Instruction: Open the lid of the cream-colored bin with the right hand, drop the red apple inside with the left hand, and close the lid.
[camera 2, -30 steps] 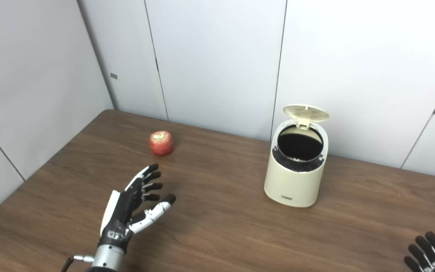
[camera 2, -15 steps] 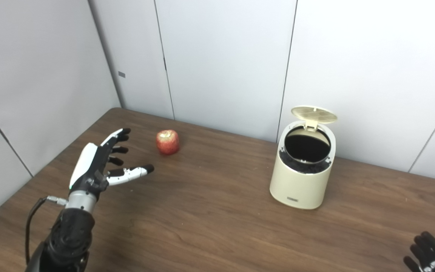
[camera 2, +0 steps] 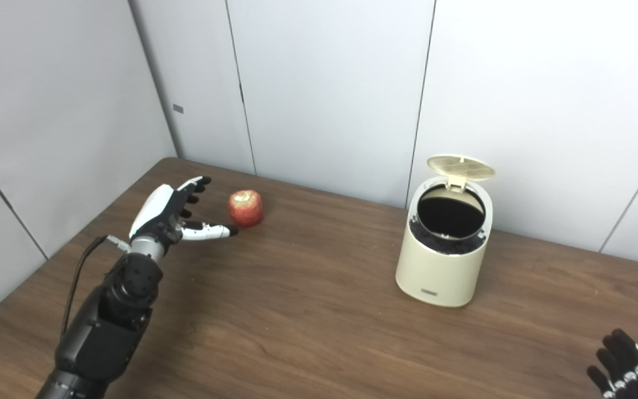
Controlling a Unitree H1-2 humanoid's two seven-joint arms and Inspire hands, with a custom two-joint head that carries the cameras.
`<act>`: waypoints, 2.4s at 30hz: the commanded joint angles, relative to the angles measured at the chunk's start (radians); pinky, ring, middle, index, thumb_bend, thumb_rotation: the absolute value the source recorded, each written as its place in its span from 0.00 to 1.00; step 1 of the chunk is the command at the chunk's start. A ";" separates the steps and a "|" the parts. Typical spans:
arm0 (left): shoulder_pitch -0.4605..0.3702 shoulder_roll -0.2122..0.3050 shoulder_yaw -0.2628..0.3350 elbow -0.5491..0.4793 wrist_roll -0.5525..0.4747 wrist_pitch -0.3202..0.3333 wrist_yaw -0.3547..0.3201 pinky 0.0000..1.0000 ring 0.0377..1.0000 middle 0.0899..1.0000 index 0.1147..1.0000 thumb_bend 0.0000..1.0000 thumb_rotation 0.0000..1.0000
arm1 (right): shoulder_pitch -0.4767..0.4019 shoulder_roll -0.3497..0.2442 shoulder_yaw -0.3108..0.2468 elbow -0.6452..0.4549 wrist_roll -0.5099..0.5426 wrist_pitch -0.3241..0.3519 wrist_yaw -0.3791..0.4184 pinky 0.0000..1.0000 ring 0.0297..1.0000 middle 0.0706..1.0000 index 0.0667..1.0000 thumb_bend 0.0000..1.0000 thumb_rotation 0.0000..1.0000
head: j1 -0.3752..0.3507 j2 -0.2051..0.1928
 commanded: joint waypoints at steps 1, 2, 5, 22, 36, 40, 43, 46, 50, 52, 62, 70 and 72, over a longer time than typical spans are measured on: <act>-0.065 0.044 -0.011 0.029 0.001 -0.008 0.000 0.78 0.89 0.92 0.93 0.93 0.31 | -0.013 -0.008 -0.007 -0.048 0.004 -0.025 0.001 0.92 0.97 0.96 0.93 0.63 0.85 | -0.003 0.002; -0.078 0.049 -0.018 0.052 0.001 -0.009 -0.001 0.79 0.90 0.92 0.93 0.94 0.31 | -0.012 -0.007 -0.008 -0.052 0.005 -0.020 -0.001 0.92 0.97 0.96 0.94 0.62 0.86 | -0.006 0.002; -0.121 0.060 -0.037 0.129 0.003 -0.027 0.009 0.75 0.89 0.92 0.94 0.96 0.30 | -0.008 -0.011 -0.007 -0.061 0.005 -0.019 0.001 0.95 0.99 0.97 0.94 0.61 0.88 | -0.010 0.002; -0.314 0.080 -0.145 0.339 0.013 -0.002 -0.011 0.64 0.80 0.93 0.92 0.92 0.23 | 0.008 0.009 0.005 -0.091 -0.014 0.010 -0.020 1.00 1.00 0.98 0.96 0.48 0.91 | -0.031 -0.009; -0.355 0.088 -0.240 0.366 0.068 0.010 -0.065 0.55 0.64 0.72 0.75 0.85 0.13 | 0.005 0.020 0.009 -0.114 -0.024 0.019 -0.034 1.00 1.00 0.98 0.98 0.42 0.95 | -0.054 -0.002; -0.360 0.109 -0.298 0.375 0.125 0.008 -0.077 0.56 0.61 0.63 0.65 0.87 0.06 | 0.005 0.022 0.007 -0.129 -0.024 0.037 -0.045 1.00 1.00 0.98 0.98 0.42 0.96 | -0.055 -0.002; -0.371 0.129 -0.347 0.386 0.178 0.010 -0.120 0.57 0.62 0.63 0.62 0.86 0.04 | 0.005 0.020 0.009 -0.131 -0.023 0.033 -0.045 1.00 1.00 0.98 0.97 0.40 0.97 | -0.057 -0.003; -0.387 0.141 -0.387 0.410 0.235 0.011 -0.170 0.60 0.67 0.67 0.65 0.86 0.04 | 0.005 0.017 0.009 -0.131 -0.023 0.026 -0.042 1.00 1.00 0.98 0.95 0.43 0.93 | -0.057 -0.003; -0.402 0.136 -0.397 0.435 0.302 0.011 -0.233 0.66 0.74 0.75 0.70 0.86 0.07 | 0.000 0.015 0.002 -0.131 -0.010 0.017 -0.039 1.00 0.99 0.96 0.93 0.44 0.91 | -0.057 -0.003; -0.403 0.129 -0.391 0.439 0.313 0.011 -0.242 0.65 0.75 0.77 0.71 0.87 0.07 | -0.002 0.014 -0.001 -0.131 -0.004 0.014 -0.039 1.00 0.99 0.95 0.92 0.43 0.90 | -0.057 -0.003; -0.373 0.118 -0.355 0.350 0.264 -0.005 -0.174 0.53 0.59 0.55 0.41 0.52 0.01 | 0.000 0.025 0.001 -0.130 0.007 0.028 -0.043 1.00 1.00 0.98 0.97 0.40 0.94 | -0.071 0.008; -0.345 0.105 -0.287 0.297 0.196 -0.053 -0.107 0.50 0.52 0.49 0.38 0.51 0.00 | 0.003 0.036 0.005 -0.131 0.000 0.037 -0.053 1.00 1.00 0.99 0.97 0.36 0.96 | -0.112 0.014; -0.334 0.093 -0.264 0.271 0.184 -0.045 -0.085 0.49 0.48 0.48 0.38 0.50 0.00 | 0.007 0.033 0.007 -0.127 -0.011 0.025 -0.049 1.00 1.00 0.99 0.97 0.35 0.97 | -0.129 0.015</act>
